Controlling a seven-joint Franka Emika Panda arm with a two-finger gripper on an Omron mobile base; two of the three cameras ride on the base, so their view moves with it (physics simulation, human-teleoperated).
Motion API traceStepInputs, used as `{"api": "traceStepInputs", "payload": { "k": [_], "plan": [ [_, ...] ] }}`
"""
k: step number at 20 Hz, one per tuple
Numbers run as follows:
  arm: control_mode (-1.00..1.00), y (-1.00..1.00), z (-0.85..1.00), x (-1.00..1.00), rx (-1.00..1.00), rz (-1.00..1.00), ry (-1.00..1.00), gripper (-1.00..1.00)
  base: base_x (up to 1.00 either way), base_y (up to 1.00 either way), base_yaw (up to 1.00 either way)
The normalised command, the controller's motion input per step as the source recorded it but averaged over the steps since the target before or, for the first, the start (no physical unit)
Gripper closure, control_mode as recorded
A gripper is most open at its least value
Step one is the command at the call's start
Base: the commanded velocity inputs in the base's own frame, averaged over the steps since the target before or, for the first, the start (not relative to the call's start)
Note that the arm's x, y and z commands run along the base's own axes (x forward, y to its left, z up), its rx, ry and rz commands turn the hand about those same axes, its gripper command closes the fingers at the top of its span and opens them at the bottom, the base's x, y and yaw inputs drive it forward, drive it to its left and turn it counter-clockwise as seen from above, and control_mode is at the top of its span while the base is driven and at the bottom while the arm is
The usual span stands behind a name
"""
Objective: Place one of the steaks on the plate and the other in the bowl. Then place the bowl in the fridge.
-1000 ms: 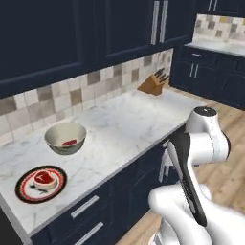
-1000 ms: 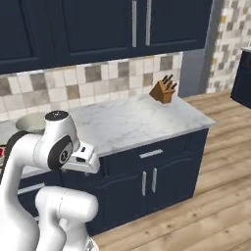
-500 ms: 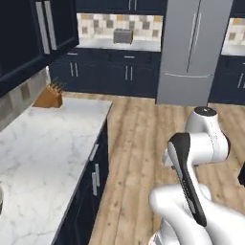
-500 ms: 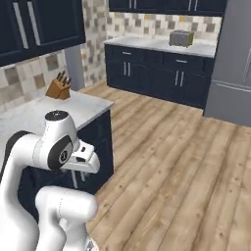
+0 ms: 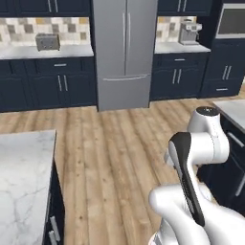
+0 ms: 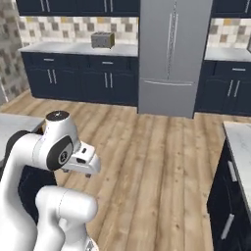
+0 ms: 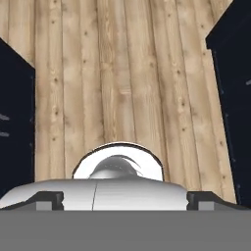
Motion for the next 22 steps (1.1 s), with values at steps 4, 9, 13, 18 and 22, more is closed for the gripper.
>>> {"api": "traceStepInputs", "payload": {
  "k": [4, 9, 13, 18, 22],
  "plan": [
    [1.00, 0.00, 0.00, 0.00, 0.00, 0.00, 0.00, -1.00, 1.00, -0.02, -0.18],
    [1.00, 0.00, 0.00, 0.00, 0.00, 0.00, 0.00, -1.00, 1.00, -0.04, 0.00],
    [1.00, 0.00, 0.00, 0.00, 0.00, 0.00, 0.00, -1.00, 1.00, -0.20, 0.00],
    [1.00, 0.00, 0.00, 0.00, 0.00, 0.00, 0.00, -1.00, 1.00, -0.23, 0.02],
    [1.00, 0.00, 0.00, 0.00, 0.00, 0.00, 0.00, -1.00, 1.00, -0.26, 0.03]
  ]
}}
